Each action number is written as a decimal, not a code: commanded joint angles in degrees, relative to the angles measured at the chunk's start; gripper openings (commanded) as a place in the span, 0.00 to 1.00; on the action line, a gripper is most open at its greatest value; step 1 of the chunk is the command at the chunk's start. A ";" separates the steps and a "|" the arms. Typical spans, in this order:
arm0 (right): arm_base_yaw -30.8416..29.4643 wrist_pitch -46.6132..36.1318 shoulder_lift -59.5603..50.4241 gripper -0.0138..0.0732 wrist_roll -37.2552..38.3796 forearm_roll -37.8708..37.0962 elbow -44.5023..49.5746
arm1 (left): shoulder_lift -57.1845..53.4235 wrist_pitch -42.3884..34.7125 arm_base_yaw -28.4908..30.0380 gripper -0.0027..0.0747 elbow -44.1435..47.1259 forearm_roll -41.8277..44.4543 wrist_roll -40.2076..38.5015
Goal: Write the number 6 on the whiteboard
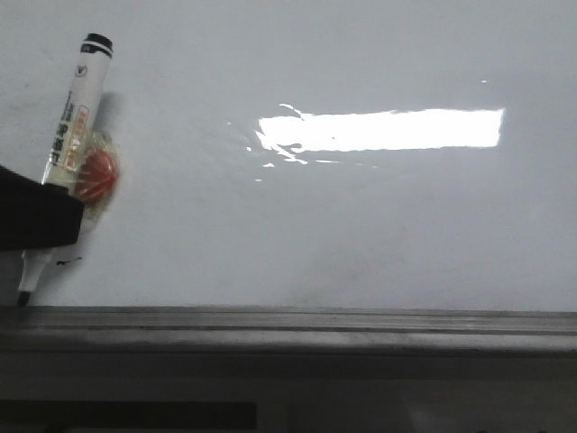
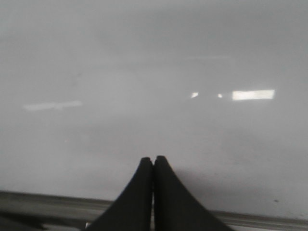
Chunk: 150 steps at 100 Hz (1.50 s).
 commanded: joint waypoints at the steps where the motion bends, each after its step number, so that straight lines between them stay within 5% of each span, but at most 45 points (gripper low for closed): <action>1: 3.74 -1.91 3.00 0.10 -7.49 3.53 -3.89 | -1.98 3.43 0.27 0.01 -3.19 4.41 0.17; 26: 15.32 -3.60 9.55 0.13 -14.68 8.19 -8.68 | -6.06 6.46 -1.14 0.01 -5.58 19.42 0.26; 55: 32.93 -6.09 17.57 0.60 -17.14 9.40 -13.55 | -5.66 -1.50 -13.32 0.01 -5.58 35.93 0.26; 90: 53.40 -26.16 28.15 0.60 -17.14 9.48 -14.18 | -0.93 -5.08 -15.09 0.01 -5.58 37.56 0.26; 142: 54.53 -35.07 41.58 0.60 -17.14 10.12 -20.13 | -0.94 -7.09 -15.09 0.01 -5.58 37.56 0.26; 150: 54.53 -35.12 41.93 0.54 -17.14 10.12 -20.35 | -0.94 -7.09 -15.09 0.01 -5.58 37.56 0.26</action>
